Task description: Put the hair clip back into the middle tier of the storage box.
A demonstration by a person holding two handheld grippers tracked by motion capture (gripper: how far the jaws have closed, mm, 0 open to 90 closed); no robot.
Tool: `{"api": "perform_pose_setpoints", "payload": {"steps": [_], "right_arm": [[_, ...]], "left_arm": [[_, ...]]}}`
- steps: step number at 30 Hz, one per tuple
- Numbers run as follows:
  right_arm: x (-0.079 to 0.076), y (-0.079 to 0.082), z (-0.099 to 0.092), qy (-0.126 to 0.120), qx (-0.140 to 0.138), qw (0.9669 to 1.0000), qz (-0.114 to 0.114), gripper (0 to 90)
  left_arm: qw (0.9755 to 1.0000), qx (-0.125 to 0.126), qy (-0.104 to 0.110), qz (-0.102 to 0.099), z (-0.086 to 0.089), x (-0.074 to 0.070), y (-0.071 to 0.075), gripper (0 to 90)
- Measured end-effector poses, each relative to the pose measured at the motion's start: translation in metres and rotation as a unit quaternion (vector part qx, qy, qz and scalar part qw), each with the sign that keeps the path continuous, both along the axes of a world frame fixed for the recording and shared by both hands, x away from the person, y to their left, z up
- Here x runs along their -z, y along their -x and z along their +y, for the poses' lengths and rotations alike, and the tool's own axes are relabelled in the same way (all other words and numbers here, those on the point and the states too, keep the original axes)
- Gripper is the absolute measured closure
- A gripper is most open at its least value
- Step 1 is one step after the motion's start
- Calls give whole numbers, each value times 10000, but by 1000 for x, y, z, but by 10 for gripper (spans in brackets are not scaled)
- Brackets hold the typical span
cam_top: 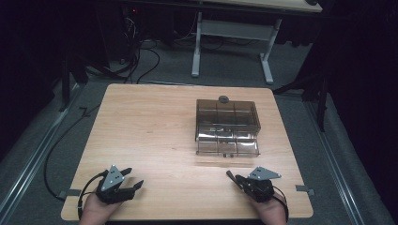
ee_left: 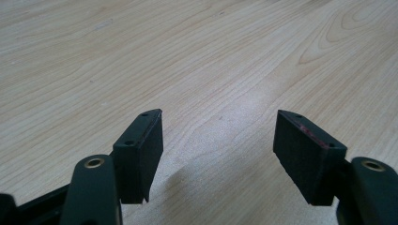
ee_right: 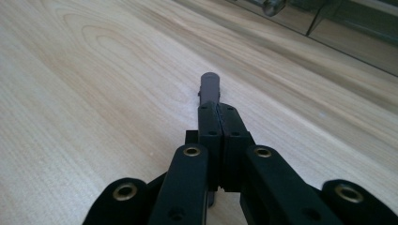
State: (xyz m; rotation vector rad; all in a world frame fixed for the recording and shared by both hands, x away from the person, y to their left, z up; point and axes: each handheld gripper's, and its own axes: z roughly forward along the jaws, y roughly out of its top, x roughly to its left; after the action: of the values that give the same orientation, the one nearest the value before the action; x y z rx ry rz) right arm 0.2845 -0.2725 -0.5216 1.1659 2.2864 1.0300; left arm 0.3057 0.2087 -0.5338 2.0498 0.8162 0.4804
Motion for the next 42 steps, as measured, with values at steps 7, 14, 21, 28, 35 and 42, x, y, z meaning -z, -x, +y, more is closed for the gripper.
{"api": "perform_pose_setpoints", "payload": {"steps": [7, 14, 21, 28, 35, 42], "right_arm": [[3, 6, 7, 125, -216, 9996, 102, 895], [4, 5, 5, 75, -169, 9997, 134, 883], [-7, 3, -7, -15, 113, 9999, 48, 815], [-12, -10, -20, 209, 546, 9972, 468, 774], [-20, -22, -20, 652, 523, 9914, 1005, 754], [-26, -29, -20, 890, 501, 9847, 1413, 747]], "left_arm": [[10000, 0, 2, -2, 0, 0, 0, 339], [10000, -2, 0, 1, 0, 0, 0, 339], [10000, -16, -15, -24, 0, 0, 0, 339], [10000, -3, 37, -40, 1, 0, 1, 338], [10000, 27, 47, -38, 1, 0, 1, 337], [10000, 61, 64, -47, 2, 0, 2, 337]]}}
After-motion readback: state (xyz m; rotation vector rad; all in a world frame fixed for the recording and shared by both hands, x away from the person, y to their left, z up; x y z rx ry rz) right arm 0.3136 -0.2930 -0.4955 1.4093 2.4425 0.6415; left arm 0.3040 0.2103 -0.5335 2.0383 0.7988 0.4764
